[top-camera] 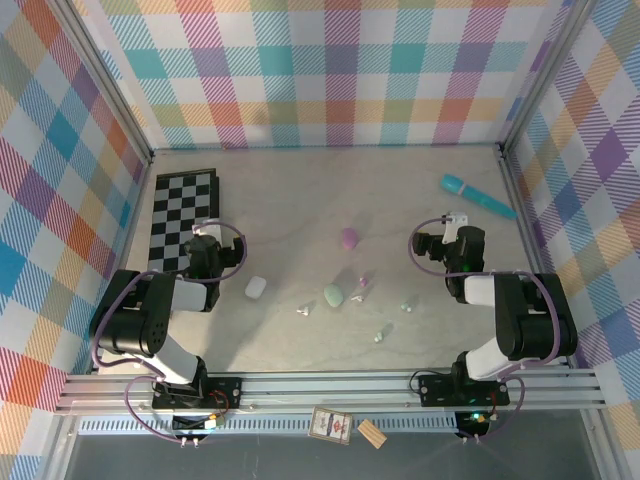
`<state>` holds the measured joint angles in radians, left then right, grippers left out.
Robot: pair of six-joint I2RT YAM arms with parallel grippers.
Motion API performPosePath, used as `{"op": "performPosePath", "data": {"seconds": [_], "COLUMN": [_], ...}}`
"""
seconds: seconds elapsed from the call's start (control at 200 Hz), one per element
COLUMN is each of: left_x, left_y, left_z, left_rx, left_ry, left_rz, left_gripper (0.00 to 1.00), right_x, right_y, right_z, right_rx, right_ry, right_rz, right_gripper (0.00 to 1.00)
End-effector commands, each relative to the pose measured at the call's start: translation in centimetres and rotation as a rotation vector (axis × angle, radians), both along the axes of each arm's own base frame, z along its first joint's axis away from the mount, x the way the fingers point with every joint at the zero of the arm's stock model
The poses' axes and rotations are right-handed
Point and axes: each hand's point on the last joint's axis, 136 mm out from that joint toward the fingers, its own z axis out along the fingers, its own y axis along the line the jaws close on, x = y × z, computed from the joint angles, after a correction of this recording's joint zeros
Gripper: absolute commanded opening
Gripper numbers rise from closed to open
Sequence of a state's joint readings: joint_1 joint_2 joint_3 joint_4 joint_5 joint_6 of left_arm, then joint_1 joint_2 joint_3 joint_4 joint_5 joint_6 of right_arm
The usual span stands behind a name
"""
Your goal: Insert the wireless bluetooth earbuds into the charging case
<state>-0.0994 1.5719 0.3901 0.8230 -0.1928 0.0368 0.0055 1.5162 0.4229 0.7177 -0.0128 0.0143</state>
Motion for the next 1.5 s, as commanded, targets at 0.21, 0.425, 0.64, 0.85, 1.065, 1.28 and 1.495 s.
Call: {"op": "performPosePath", "data": {"seconds": [0.21,0.425,0.64,0.85,1.065,1.28,1.495], "left_x": [1.0,0.9,1.0,0.8,-0.7,-2.4,-4.9], "left_y": [0.2,0.2,0.2,0.6,0.1,-3.5,-9.0], "left_z": [1.4,1.3,1.4,1.6,4.2,8.5,11.5], "left_rx": [-0.023,-0.022,-0.024,-0.011,0.020,0.119,0.095], "left_ry": [-0.056,-0.055,-0.056,-0.068,-0.140,-0.138,-0.072], "left_rz": [0.011,0.012,0.011,0.034,0.033,-0.052,-0.217], "left_gripper": [1.00,1.00,0.99,1.00,1.00,1.00,1.00], "right_x": [1.0,1.0,1.0,0.9,0.2,-1.5,-3.7], "right_y": [0.1,0.1,0.1,0.1,0.3,2.3,8.5], "right_z": [1.4,1.4,1.4,1.6,3.6,7.5,11.1], "right_rx": [0.007,0.007,0.007,0.005,-0.007,0.014,0.054], "right_ry": [-0.048,-0.049,-0.049,-0.058,-0.085,-0.119,-0.128], "right_rz": [0.011,0.010,0.010,0.012,0.017,0.074,0.259], "right_gripper": [0.99,0.99,0.99,0.99,0.99,0.99,0.99]}}
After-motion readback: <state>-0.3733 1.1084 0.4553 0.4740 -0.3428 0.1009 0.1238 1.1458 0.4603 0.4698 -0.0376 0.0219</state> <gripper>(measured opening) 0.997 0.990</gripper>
